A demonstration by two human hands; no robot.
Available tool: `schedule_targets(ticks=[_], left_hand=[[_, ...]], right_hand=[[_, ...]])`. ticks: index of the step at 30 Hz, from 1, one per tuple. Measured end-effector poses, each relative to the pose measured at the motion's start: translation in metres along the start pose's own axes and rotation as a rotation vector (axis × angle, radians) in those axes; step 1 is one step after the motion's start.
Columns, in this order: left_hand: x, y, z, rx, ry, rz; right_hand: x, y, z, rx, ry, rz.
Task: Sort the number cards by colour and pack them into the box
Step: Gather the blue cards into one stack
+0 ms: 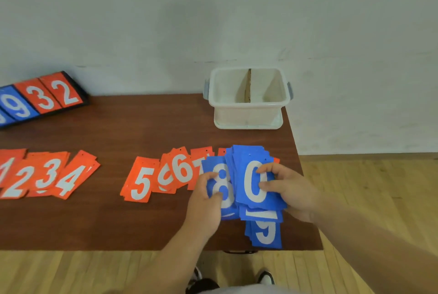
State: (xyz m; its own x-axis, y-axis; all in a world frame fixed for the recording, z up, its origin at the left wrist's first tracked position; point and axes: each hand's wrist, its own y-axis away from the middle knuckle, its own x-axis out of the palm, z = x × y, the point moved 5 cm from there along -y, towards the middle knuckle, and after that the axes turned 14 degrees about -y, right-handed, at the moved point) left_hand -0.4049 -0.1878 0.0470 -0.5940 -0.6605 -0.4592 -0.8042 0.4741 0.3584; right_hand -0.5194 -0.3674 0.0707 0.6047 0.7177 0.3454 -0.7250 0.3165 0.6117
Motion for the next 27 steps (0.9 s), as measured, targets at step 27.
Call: schedule_targets(ticks=[27], left_hand=[[0.129, 0.002, 0.033, -0.142, -0.683, 0.204]], right_hand=[[-0.105, 0.048, -0.001, -0.24, 0.413, -0.541]])
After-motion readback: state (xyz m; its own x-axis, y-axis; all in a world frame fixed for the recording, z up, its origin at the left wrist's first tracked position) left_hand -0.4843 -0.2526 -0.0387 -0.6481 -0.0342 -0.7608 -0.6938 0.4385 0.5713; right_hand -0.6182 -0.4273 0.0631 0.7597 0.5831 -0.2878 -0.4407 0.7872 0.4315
